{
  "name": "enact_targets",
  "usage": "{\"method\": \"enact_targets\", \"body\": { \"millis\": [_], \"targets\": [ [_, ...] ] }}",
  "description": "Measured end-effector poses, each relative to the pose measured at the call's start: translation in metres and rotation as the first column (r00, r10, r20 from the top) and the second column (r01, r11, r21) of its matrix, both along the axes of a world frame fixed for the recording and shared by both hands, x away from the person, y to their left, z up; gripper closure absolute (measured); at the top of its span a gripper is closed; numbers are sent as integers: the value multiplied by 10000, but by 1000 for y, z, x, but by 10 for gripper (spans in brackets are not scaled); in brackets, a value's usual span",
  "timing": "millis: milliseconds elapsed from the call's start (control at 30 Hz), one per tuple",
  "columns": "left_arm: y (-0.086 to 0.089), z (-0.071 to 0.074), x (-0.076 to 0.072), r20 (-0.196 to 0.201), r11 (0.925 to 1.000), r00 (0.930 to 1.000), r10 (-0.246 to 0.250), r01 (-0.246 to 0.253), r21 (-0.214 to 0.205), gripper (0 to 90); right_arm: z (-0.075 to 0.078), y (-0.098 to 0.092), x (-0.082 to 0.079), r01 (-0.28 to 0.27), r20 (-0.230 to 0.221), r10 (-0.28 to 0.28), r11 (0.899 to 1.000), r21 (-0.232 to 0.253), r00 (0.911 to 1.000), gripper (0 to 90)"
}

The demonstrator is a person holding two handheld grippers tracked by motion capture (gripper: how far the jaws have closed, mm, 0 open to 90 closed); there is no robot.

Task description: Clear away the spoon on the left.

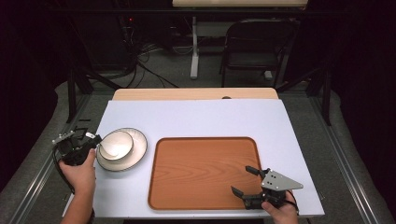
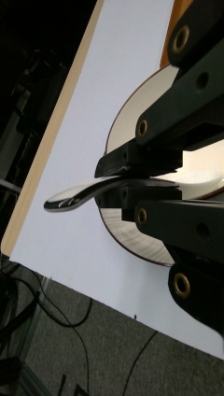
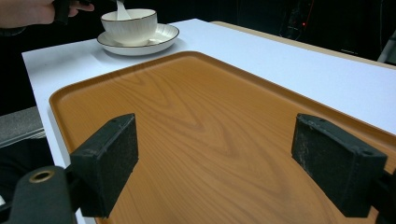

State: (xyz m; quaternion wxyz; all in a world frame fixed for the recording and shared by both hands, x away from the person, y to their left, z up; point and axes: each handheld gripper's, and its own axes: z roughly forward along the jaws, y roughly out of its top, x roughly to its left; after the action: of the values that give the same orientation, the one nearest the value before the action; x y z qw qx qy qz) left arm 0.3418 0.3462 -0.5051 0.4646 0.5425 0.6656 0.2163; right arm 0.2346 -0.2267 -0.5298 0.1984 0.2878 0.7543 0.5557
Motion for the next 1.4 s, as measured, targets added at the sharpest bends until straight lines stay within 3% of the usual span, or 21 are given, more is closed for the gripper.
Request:
{"method": "enact_targets", "body": {
  "millis": [533, 1400],
  "targets": [
    [-5, 8, 0, 126, 9997, 9997, -225, 225, -11, 849, 0, 0, 0, -5, 19, 5, 10000, -13, 10000, 146],
    [-15, 42, -8, 536, 9954, 9949, -856, 831, 471, 849, 0, -1, 0, 20, 45, -20, 10000, -20, 10000, 146]
  ]
}}
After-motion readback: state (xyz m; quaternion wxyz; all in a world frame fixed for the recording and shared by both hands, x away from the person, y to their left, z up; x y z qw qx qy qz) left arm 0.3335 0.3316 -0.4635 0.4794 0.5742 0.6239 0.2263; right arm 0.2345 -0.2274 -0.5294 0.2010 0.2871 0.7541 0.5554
